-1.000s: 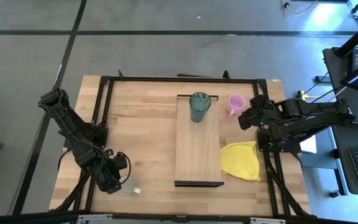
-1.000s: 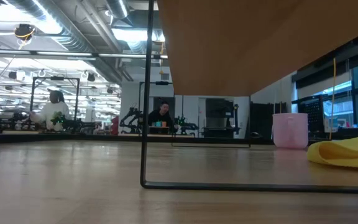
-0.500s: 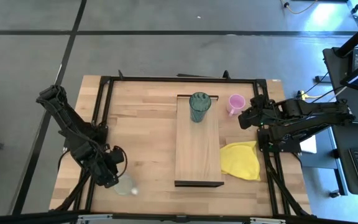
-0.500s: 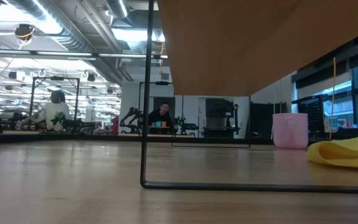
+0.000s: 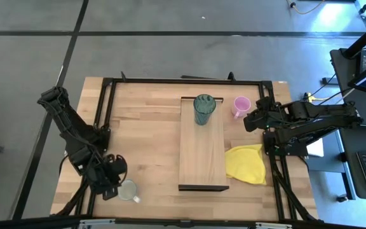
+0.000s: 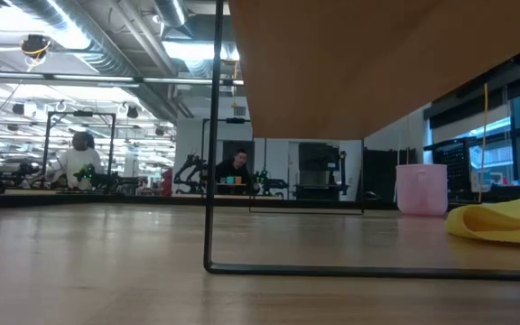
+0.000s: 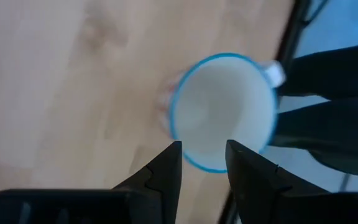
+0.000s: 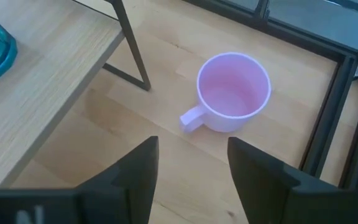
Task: Stack small to large cups/mugs on shelf
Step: Put the white patterned mug on the shelf
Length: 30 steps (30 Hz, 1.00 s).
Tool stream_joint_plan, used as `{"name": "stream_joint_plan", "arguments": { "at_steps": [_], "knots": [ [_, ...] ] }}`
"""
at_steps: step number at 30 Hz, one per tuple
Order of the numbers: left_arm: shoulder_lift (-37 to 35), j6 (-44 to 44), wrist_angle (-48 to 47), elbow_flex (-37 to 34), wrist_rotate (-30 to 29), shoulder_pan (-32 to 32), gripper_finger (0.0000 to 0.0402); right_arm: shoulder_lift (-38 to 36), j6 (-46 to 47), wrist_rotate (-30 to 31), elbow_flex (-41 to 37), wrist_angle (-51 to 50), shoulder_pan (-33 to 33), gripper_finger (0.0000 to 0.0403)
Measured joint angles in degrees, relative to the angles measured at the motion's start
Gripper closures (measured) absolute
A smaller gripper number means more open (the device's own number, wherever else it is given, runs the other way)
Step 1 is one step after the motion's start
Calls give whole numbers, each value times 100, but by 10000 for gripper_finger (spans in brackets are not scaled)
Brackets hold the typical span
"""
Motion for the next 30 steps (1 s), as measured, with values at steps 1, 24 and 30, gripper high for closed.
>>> {"name": "stream_joint_plan", "arguments": {
  "at_steps": [1,24,30],
  "knots": [
    [0,5,66,0,-12,-8,283,0,-2,0,0,-2,0,209],
    [423,-140,-169,7,-241,47,283,2,-9,131,0,-180,0,209],
    [549,-306,-126,7,-236,47,283,2,-9,149,0,-212,0,209]
  ]
}}
